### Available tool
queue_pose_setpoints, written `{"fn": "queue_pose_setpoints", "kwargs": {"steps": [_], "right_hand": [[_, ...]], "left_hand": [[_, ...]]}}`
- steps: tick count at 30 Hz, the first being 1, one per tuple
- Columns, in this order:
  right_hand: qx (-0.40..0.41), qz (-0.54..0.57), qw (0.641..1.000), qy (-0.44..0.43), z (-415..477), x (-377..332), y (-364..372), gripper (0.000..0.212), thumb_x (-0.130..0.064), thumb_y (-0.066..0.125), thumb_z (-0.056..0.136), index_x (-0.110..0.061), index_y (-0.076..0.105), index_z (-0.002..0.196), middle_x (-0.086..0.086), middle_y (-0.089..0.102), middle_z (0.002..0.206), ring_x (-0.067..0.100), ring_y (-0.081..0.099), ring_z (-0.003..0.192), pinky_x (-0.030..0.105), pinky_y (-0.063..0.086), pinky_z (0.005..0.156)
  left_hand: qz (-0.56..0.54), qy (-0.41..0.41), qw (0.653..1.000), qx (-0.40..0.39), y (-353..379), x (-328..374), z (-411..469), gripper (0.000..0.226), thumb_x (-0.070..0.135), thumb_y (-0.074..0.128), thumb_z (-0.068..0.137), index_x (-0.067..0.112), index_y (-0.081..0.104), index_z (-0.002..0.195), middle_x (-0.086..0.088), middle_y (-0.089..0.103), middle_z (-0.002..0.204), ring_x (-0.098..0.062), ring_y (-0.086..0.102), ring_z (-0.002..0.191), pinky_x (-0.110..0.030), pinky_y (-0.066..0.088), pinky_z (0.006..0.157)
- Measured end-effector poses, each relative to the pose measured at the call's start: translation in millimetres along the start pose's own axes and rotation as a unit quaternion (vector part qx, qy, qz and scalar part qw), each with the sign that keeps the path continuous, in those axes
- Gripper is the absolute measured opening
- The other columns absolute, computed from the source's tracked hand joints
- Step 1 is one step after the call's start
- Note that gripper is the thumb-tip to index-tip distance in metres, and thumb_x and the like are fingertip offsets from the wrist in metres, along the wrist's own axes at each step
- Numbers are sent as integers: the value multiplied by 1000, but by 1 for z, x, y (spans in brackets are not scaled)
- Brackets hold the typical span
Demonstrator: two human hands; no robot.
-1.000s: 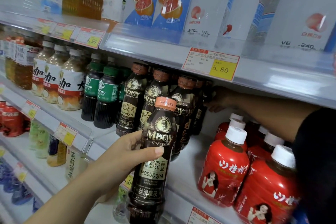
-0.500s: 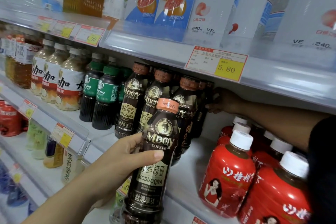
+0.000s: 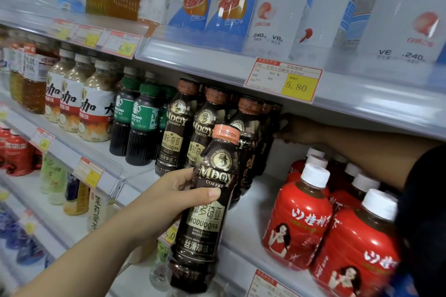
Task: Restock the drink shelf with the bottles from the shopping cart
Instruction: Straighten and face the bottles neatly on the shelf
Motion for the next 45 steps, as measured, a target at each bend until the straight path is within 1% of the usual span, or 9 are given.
{"fn": "queue_pose_setpoints", "kwargs": {"steps": [6, 10, 14, 20, 24, 28, 31, 37, 45], "right_hand": [[-9, -143, 990, -5, -27, -18, -6, 37, -25, 49, 96, 3, 56, 119, 17, 53, 131, 29, 50, 116, 21, 30, 90], [-29, -137, 990, 26, -53, -33, -6, 39, -26, 38, 99, 0, 56, 121, 15, 55, 129, 29, 51, 116, 23, 32, 92], [-25, -90, 994, 59, -81, -53, -9, 44, -34, 37, 99, 2, 60, 113, 19, 64, 113, 32, 60, 102, 24, 40, 78], [-23, -114, 992, 47, -127, -103, -11, 30, -39, 33, 99, -21, 57, 102, -11, 50, 92, 11, 48, 90, 16, 34, 68], [35, -95, 995, 7, -165, -152, -20, 30, -32, 36, 100, -16, 59, 111, -16, 51, 100, 6, 51, 96, 21, 34, 76], [58, 58, 996, 27, -196, -173, -21, 45, -36, 38, 87, -20, 52, 127, -8, 61, 122, 3, 55, 111, 22, 41, 96], [86, 154, 984, 40, -205, -179, -25, 52, -36, 54, 82, -24, 45, 131, -11, 61, 118, -2, 57, 105, 18, 44, 94], [197, 154, 967, 55, -214, -172, -43, 55, -27, 75, 76, -28, 49, 124, -15, 63, 114, -1, 61, 102, 18, 47, 91], [238, 63, 967, 59, -212, -164, -30, 59, -35, 74, 76, -27, 46, 127, -20, 59, 118, -7, 52, 112, 11, 40, 94]], "left_hand": [[4, -34, 999, -17, 1, -1, 0, 42, 35, 78, 60, 21, 71, 98, -9, 71, 106, -26, 67, 101, -33, 51, 84], [24, -58, 997, -52, 7, 2, -3, 36, 30, 78, 66, 26, 70, 101, -3, 71, 107, -20, 67, 102, -37, 48, 92], [50, -53, 994, -80, 13, 17, -2, 35, 15, 76, 71, 18, 65, 104, 0, 73, 100, -14, 69, 95, -25, 51, 80], [74, -13, 991, -111, 14, 35, -7, 41, 3, 73, 75, 27, 62, 106, 9, 73, 98, -5, 67, 94, -19, 50, 78], [78, 14, 990, -115, 12, 43, -9, 44, 8, 76, 74, 29, 61, 109, 10, 72, 101, -7, 67, 96, -29, 49, 88], [49, 43, 991, -119, 17, 54, -5, 44, 8, 76, 73, 33, 61, 106, 10, 72, 102, -7, 66, 98, -30, 49, 87], [44, 77, 987, -132, 28, 65, 0, 42, 9, 77, 74, 36, 62, 102, 12, 71, 102, -5, 65, 98, -30, 48, 87], [98, 138, 977, -133, 45, 78, 10, 57, 28, 81, 66, 45, 56, 115, 9, 63, 116, -6, 59, 109, -36, 47, 97], [272, 201, 933, -125, 27, 86, 24, 70, 35, 75, 75, 41, 39, 135, 21, 44, 119, 7, 45, 111, -13, 33, 96]]}}
Point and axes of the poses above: each hand's wrist, its own z-axis towards the middle knuckle, its own y-axis out of the palm, x = y × z, the point moved 10 cm from there along z, towards the middle knuckle
